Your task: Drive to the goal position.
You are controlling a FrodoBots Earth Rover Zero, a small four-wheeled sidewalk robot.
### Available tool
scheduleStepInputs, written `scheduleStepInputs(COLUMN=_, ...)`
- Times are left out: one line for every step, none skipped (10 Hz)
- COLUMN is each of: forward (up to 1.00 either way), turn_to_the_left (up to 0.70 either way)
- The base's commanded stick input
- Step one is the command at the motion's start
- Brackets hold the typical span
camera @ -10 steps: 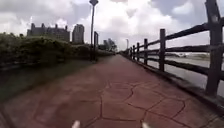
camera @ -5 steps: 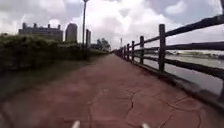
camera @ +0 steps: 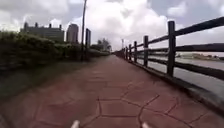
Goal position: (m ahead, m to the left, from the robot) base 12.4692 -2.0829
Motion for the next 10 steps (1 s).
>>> scheduleStepInputs(forward=0.85, turn_to_the_left=0.04)
scheduleStepInputs(forward=0.85, turn_to_the_left=0.11)
scheduleStepInputs(forward=0.85, turn_to_the_left=0.11)
scheduleStepInputs(forward=0.85, turn_to_the_left=0.11)
scheduleStepInputs(forward=0.85, turn_to_the_left=0.11)
scheduleStepInputs(forward=0.85, turn_to_the_left=0.11)
scheduleStepInputs(forward=0.85, turn_to_the_left=0.11)
scheduleStepInputs(forward=0.85, turn_to_the_left=0.11)
scheduleStepInputs(forward=0.85, turn_to_the_left=0.11)
scheduleStepInputs(forward=0.85, turn_to_the_left=0.11)
